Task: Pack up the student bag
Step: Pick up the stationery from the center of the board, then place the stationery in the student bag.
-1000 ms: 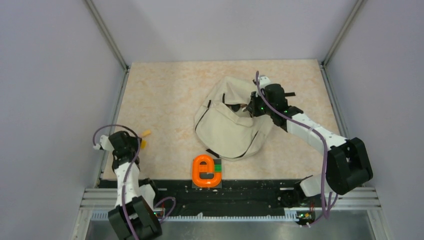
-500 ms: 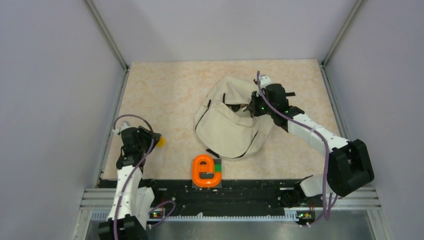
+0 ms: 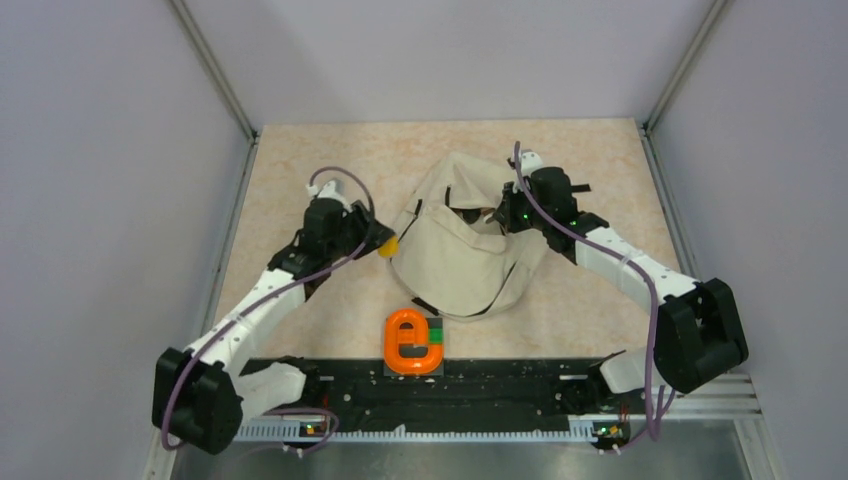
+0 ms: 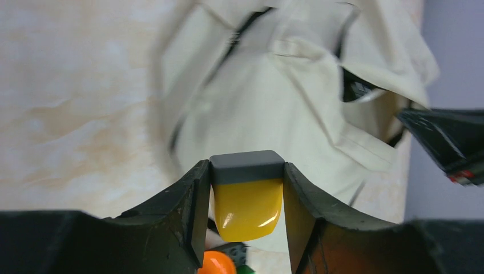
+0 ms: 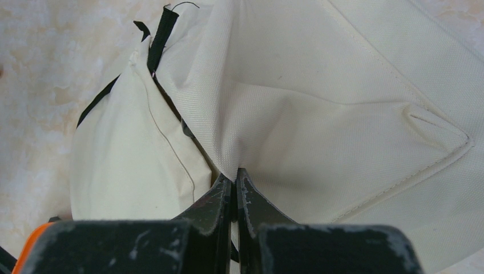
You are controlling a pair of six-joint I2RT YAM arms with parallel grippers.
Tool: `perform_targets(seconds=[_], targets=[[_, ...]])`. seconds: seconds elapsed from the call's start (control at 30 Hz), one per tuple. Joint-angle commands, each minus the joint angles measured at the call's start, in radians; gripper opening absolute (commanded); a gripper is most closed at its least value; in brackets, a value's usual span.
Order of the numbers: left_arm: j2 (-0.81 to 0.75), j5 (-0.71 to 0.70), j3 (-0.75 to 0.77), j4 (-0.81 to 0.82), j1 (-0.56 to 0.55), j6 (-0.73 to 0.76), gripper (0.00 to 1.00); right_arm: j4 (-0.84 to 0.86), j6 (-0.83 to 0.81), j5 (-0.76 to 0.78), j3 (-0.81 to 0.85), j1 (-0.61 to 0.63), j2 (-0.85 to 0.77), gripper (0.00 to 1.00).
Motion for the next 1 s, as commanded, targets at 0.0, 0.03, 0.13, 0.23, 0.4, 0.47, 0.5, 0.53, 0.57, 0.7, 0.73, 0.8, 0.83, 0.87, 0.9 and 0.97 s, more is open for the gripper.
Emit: perform_targets(seconds=[0.0,0.03,0.13,0.23,0.4,0.47,0.5,0.53,0.57,0.7,0.73,0.8,0.83,0.87,0.9,0.97], targets=[[0.135,-0.026,0.197,0.131,-0.19,0.018,0.07,0.057,0.035,-0.065,0.054,0.009,-0.04,0.0],[0.178,-0.021,0.238,0.144,-0.241,0.025,0.08,0.054,0.037,-0.064,0.06,0.012,-0.041,0.0],[0.359,0.017,0.357,0.179,-0.317,0.043,0.08,0.045,0.041,-0.062,0.077,0.024,-0.046,0.0],[0.514,0.066,0.474,0.19,-0.36,0.057,0.08,0.03,0.044,-0.046,0.096,0.047,-0.054,0.0],[0.641,0.12,0.535,0.265,-0.383,0.042,0.07,0.005,0.041,-0.002,0.118,0.099,-0.076,0.0],[0.669,0.131,0.554,0.268,-0.383,0.04,0.07,0.003,0.04,0.01,0.122,0.114,-0.079,0.0],[0.679,0.129,0.558,0.27,-0.385,0.04,0.07,0.0,0.041,0.013,0.123,0.12,-0.08,0.0],[0.685,0.118,0.559,0.276,-0.387,0.04,0.07,0.0,0.041,0.017,0.124,0.124,-0.08,0.0],[0.688,0.102,0.553,0.297,-0.389,0.041,0.07,-0.001,0.042,0.021,0.123,0.128,-0.08,0.0],[0.694,0.031,0.47,0.463,-0.397,0.011,0.06,0.0,0.042,0.036,0.108,0.137,-0.088,0.0],[0.698,0.013,0.46,0.5,-0.4,0.006,0.06,0.0,0.043,0.041,0.104,0.138,-0.089,0.0],[0.71,-0.023,0.454,0.568,-0.405,0.0,0.06,0.001,0.042,0.047,0.099,0.138,-0.084,0.0],[0.717,-0.035,0.454,0.595,-0.408,-0.001,0.06,0.0,0.04,0.05,0.1,0.138,-0.082,0.0],[0.723,-0.048,0.457,0.621,-0.411,-0.002,0.06,0.001,0.038,0.052,0.1,0.138,-0.08,0.0],[0.73,-0.059,0.459,0.643,-0.414,-0.002,0.06,0.001,0.036,0.055,0.1,0.138,-0.077,0.0],[0.743,-0.08,0.465,0.686,-0.419,0.001,0.06,0.001,0.035,0.057,0.1,0.138,-0.073,0.0]])
